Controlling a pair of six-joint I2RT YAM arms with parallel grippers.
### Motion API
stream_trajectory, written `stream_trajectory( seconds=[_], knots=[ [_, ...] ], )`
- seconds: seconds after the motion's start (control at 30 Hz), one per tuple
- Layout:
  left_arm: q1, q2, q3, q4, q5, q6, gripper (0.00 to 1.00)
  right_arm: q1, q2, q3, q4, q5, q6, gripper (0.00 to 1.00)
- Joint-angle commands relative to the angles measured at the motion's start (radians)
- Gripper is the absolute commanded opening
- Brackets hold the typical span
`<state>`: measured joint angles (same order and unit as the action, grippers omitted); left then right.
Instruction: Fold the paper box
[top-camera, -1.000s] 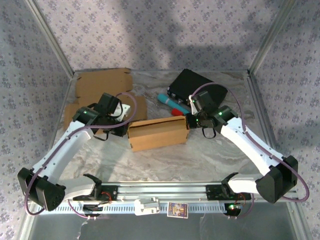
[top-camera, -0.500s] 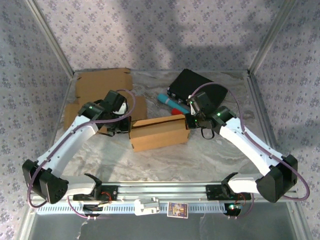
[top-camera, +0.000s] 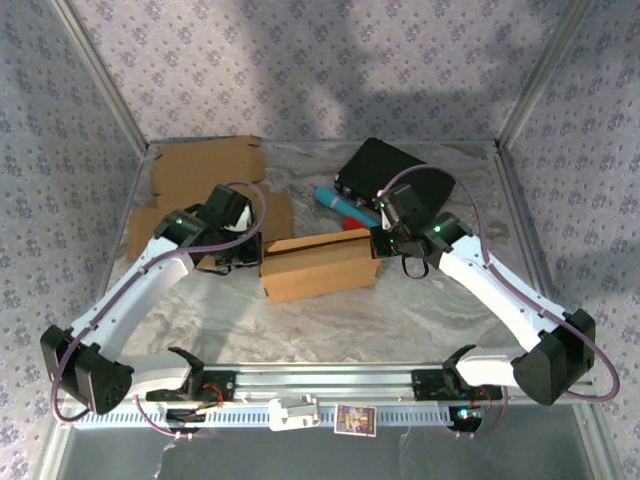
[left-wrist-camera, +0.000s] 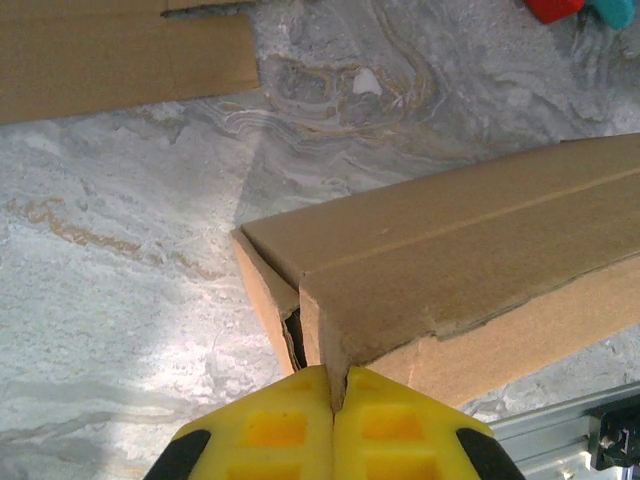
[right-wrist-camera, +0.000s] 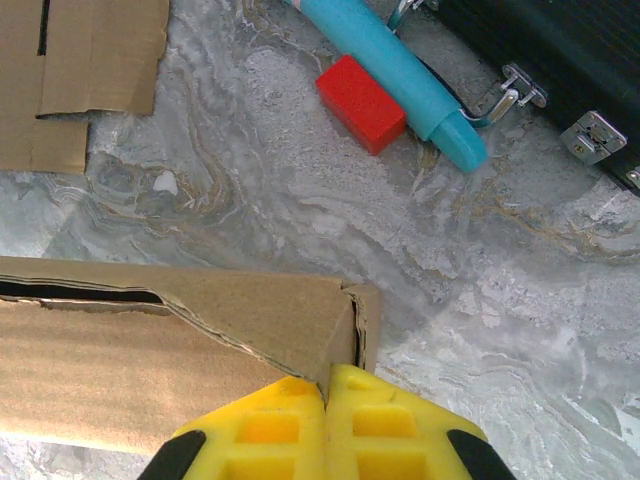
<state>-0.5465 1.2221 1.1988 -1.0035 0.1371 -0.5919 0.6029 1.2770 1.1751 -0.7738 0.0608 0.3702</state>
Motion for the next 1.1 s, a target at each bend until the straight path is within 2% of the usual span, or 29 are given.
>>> stream_trajectory(
  seconds=[0.0,0.37,0.8,1.07],
  knots=[
    [-0.019,-0.037,-0.059,0.088,0.040,0.015,0.00,0.014,0.001,-0.027,-0.026,-0.023,0.006,0.00],
    [-0.033,-0.092,-0.177,0.187,0.025,-0.038,0.00,0.011,-0.009,-0.048,-0.018,-0.017,0.007,0.00],
    [-0.048,-0.206,-0.347,0.289,-0.027,0.051,0.00,-0.004,-0.117,-0.212,0.086,0.031,-0.055,0.00],
    [-0.106,-0.223,-0.420,0.354,-0.076,0.052,0.00,-0.018,-0.110,-0.224,0.100,0.006,-0.052,0.00]
  ],
)
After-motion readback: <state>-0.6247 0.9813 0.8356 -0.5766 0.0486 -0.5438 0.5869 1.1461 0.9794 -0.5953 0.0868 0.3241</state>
